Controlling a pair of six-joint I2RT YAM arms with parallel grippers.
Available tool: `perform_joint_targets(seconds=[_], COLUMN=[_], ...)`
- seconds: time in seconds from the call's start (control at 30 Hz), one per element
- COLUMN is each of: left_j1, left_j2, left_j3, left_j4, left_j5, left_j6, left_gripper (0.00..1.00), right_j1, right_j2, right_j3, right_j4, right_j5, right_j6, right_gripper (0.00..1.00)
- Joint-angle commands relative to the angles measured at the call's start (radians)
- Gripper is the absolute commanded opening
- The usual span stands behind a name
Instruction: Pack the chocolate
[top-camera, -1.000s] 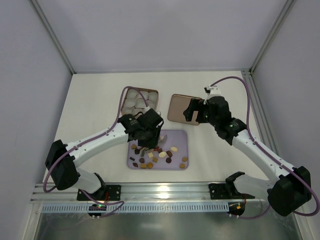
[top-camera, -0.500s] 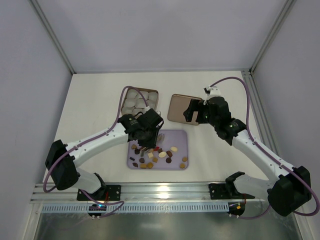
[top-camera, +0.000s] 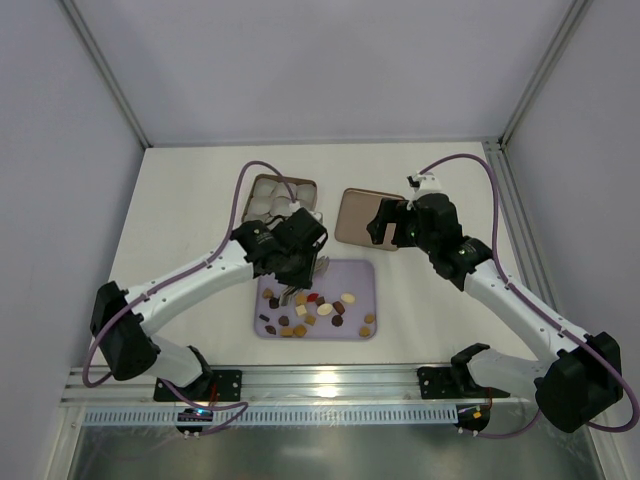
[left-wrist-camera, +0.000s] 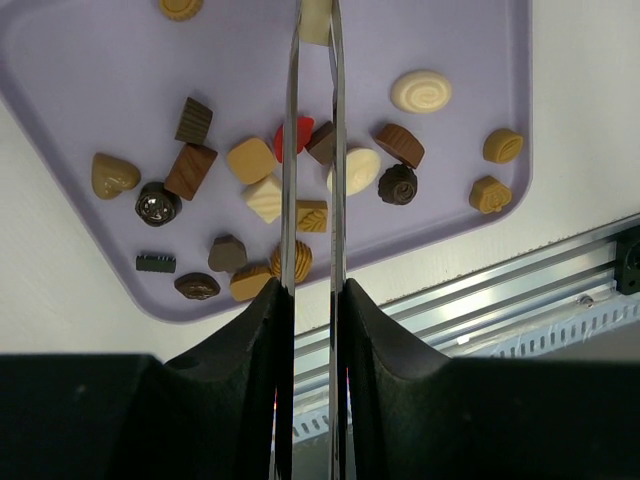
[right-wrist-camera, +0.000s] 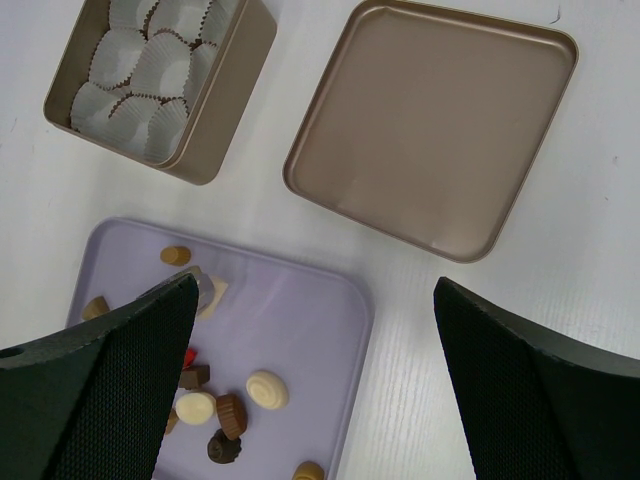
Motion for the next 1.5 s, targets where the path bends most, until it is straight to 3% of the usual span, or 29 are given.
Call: perform_joint_targets(seconds=[0.0, 0.27, 0.5, 0.9, 1.1, 1.47], left_j1=[-0.002, 0.068, 0.231, 0.504, 0.578, 0.607], left_j2=[-0.037, -0.042, 0.012, 0.269, 0.403, 0.476], left_j3=[0.073, 0.166, 0.281, 0.461, 0.519, 0.542], left_j4=[-0.027, -0.059, -0.042, 0.084, 0.117, 0.13], left_j5=[-0.039, -0.052, -0.041, -0.081, -0.073, -0.056], left_j6=[0.023, 0.074, 0.146, 0.218, 0.226, 0.238], left_gripper=[0.26, 0.27, 0.27, 0.26, 0.24, 0.25], right_j1=[0.0, 0.0, 0.0, 0.0, -0.002, 0.0], right_j2=[-0.016, -0.016, -0.011, 0.004, -0.005, -0.007], right_j3=[0.004, 0.022, 0.044, 0.073, 0.073, 0.059], right_j4=[0.025, 0.01, -0.021, -0.03, -0.044, -0.042], right_j5=[0.006, -0.009, -0.022, -0.086, -0.089, -0.091], right_j6=[-0.013, -0.017, -0.03, -0.02, -0.022, -0.019], right_gripper=[1.0, 1.0, 1.0, 1.0, 1.0, 1.0])
